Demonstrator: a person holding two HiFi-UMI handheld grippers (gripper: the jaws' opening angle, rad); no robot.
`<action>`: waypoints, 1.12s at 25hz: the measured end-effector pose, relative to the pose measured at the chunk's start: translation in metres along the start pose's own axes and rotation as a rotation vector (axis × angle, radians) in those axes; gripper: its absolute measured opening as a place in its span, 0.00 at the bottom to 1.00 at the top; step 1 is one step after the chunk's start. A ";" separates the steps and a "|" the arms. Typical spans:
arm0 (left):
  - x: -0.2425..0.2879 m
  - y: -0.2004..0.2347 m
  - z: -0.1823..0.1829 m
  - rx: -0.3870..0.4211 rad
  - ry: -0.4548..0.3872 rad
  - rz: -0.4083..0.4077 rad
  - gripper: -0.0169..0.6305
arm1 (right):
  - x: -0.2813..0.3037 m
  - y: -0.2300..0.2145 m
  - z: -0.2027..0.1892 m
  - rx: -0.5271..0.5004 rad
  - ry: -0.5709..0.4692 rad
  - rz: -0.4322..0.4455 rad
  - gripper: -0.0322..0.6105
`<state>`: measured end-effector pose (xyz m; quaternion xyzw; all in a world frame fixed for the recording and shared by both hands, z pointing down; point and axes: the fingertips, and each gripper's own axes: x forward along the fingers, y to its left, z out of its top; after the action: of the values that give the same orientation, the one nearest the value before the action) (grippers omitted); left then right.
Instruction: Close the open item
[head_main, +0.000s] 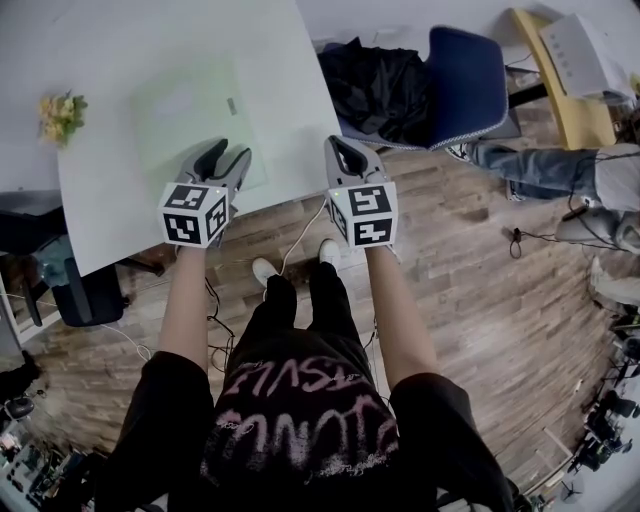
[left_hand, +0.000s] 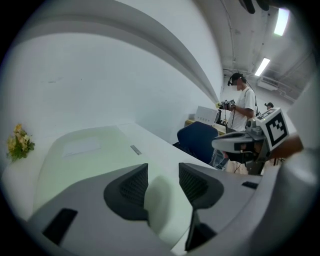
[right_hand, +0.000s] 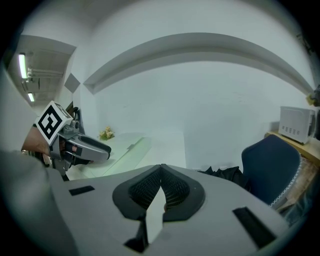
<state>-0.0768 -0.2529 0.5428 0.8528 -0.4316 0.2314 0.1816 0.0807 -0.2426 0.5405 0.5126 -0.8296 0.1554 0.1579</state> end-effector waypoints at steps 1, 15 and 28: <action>0.002 0.000 -0.002 0.009 0.014 0.003 0.32 | 0.002 0.000 -0.001 0.001 0.001 0.002 0.06; 0.014 0.008 -0.011 -0.009 0.124 0.006 0.23 | 0.020 0.004 -0.006 0.013 0.018 0.027 0.06; 0.004 0.006 0.000 -0.025 0.059 0.007 0.23 | 0.019 0.005 0.007 -0.005 0.003 0.032 0.06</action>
<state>-0.0799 -0.2590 0.5459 0.8416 -0.4320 0.2519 0.2040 0.0673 -0.2585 0.5412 0.4987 -0.8378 0.1566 0.1579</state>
